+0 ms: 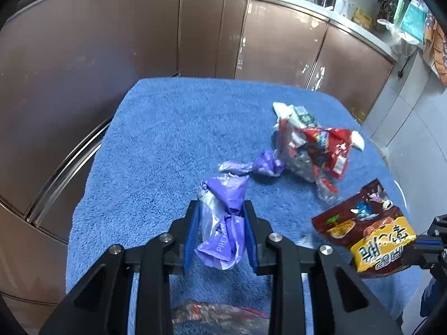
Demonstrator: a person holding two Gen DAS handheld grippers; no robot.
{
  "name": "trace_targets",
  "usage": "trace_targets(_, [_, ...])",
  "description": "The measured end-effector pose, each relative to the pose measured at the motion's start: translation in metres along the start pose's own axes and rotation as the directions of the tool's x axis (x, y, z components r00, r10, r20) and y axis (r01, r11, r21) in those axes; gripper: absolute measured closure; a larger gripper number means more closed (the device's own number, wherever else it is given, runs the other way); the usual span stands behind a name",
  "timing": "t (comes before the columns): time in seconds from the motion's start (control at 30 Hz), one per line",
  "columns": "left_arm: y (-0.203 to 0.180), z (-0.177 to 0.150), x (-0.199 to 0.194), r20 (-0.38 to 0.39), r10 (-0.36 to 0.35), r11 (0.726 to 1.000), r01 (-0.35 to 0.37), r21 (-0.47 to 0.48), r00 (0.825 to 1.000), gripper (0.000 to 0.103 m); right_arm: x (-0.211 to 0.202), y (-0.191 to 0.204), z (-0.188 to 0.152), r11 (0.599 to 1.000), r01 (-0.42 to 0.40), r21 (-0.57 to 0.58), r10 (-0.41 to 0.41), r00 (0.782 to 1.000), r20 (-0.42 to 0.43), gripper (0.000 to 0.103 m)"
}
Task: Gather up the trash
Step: 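Grasp the purple wrapper with the left tool while the right tool grasps the brown snack bag, then carry both wrappers to the black bin and open both tools to drop them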
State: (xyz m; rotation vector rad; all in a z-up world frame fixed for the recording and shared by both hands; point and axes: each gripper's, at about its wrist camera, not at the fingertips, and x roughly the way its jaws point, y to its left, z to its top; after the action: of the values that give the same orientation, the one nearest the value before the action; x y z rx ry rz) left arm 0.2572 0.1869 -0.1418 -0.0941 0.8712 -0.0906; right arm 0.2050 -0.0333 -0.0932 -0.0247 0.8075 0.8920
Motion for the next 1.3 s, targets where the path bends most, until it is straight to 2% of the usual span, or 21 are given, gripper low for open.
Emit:
trace_targets(0.13, [-0.016,0.003,-0.015,0.02,-0.022,1.0,0.022,0.016,1.0,0.075,-0.033,-0.006,-0.003,1.0,0.015,0.025,-0.016,0.998,0.064,0.099])
trace_targets(0.3, [-0.058,0.012,-0.028,0.038,-0.084,0.994,0.081,0.07,0.996,0.075,-0.072,-0.03,-0.007,0.995,0.058,0.079,-0.069,0.987,0.144,0.099])
trace_targets(0.43, [-0.11,0.02,-0.031,0.039,-0.151,0.98,0.145,0.135,0.988,0.075,-0.115,-0.057,-0.019,0.983,0.121,0.14,-0.149,0.967,0.207,0.099])
trace_targets(0.6, [-0.192,0.035,-0.022,0.009,-0.263,0.94,0.254,0.227,0.965,0.075,-0.171,-0.102,-0.044,0.943,0.223,0.247,-0.287,0.922,0.261,0.099])
trace_targets(0.67, [-0.225,0.038,-0.018,-0.009,-0.299,0.921,0.29,0.261,0.954,0.075,-0.195,-0.125,-0.058,0.914,0.271,0.303,-0.355,0.895,0.27,0.099])
trace_targets(0.8, [-0.309,0.043,0.0,-0.068,-0.376,0.863,0.376,0.337,0.924,0.075,-0.231,-0.166,-0.083,0.847,0.365,0.387,-0.477,0.842,0.25,0.099])
trace_targets(0.97, [-0.403,0.043,0.029,-0.153,-0.441,0.792,0.464,0.396,0.884,0.075,-0.26,-0.225,-0.118,0.753,0.435,0.494,-0.584,0.787,0.198,0.099])
trace_targets(1.03, [-0.44,0.043,0.045,-0.193,-0.46,0.764,0.497,0.411,0.867,0.075,-0.267,-0.244,-0.131,0.722,0.45,0.526,-0.609,0.773,0.175,0.099])
trace_targets(1.13, [-0.488,0.042,0.071,-0.237,-0.459,0.739,0.516,0.433,0.856,0.075,-0.272,-0.283,-0.151,0.667,0.472,0.577,-0.643,0.756,0.125,0.098])
trace_targets(1.3, [-0.544,0.041,0.119,-0.299,-0.445,0.732,0.535,0.422,0.844,0.073,-0.264,-0.325,-0.167,0.61,0.503,0.612,-0.668,0.742,0.056,0.097])
